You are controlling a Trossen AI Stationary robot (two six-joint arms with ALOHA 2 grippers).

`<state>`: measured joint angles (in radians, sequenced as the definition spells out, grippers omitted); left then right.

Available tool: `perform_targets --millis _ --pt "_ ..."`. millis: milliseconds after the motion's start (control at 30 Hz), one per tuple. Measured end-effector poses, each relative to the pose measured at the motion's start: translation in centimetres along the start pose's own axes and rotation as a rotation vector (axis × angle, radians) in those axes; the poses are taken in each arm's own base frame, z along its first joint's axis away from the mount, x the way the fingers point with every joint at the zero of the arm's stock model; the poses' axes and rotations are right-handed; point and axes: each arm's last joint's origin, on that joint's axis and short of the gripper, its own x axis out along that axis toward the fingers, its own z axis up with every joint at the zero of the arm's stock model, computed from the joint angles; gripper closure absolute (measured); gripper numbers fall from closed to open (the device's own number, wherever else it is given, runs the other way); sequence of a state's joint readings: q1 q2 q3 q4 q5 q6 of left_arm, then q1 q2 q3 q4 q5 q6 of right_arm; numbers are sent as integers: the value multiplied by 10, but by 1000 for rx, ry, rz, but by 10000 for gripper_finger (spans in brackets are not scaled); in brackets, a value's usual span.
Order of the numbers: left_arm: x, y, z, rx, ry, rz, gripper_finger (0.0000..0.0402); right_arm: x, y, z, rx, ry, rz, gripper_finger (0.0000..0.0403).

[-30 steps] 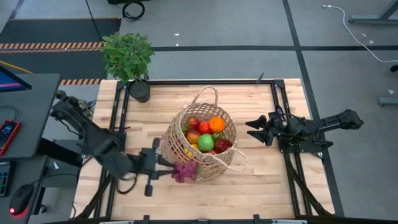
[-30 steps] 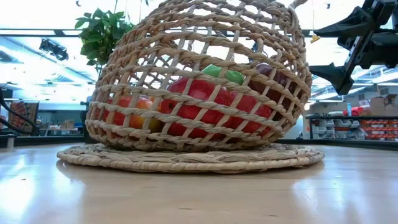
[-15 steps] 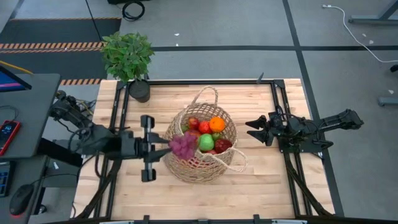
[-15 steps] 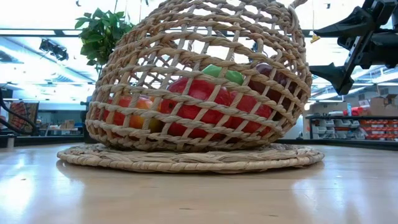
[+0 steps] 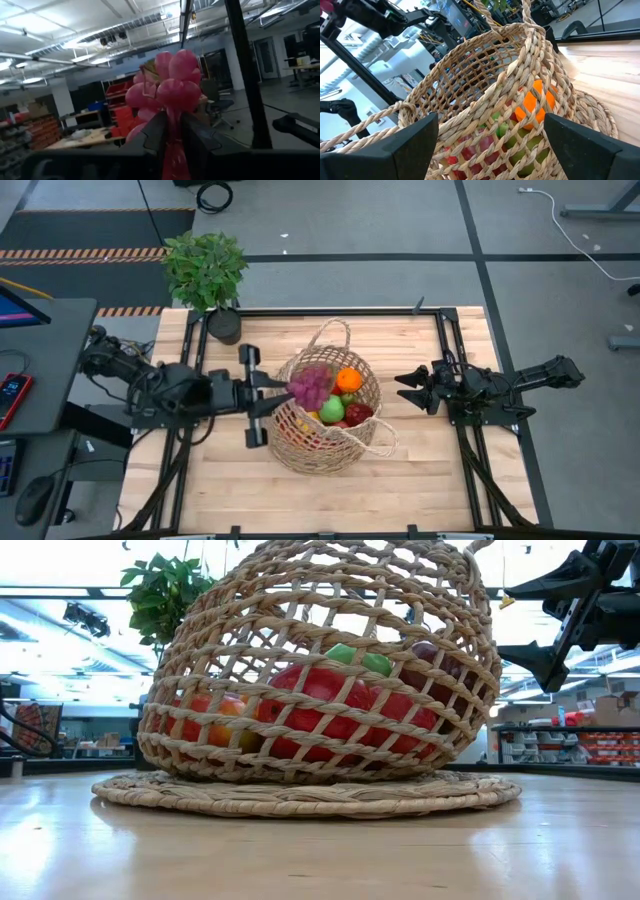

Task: Build produce basket
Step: Put the grapes into the basket

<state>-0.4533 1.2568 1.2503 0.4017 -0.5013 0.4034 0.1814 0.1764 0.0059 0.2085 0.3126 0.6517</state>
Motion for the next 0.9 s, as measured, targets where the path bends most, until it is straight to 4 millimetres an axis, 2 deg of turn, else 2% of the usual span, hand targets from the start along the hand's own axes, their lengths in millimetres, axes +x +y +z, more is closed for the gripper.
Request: perform_targets --millis 133,400,667,900 --pt "7 8 -7 138 15 18 343 0 0 0 0 0 0 37" --pt "22 27 -22 650 76 84 344 0 0 0 0 0 0 37" --pt "33 43 -38 1029 160 101 345 0 0 0 0 -1 0 37" --pt "42 53 -53 1426 249 75 343 0 0 0 0 0 0 37"
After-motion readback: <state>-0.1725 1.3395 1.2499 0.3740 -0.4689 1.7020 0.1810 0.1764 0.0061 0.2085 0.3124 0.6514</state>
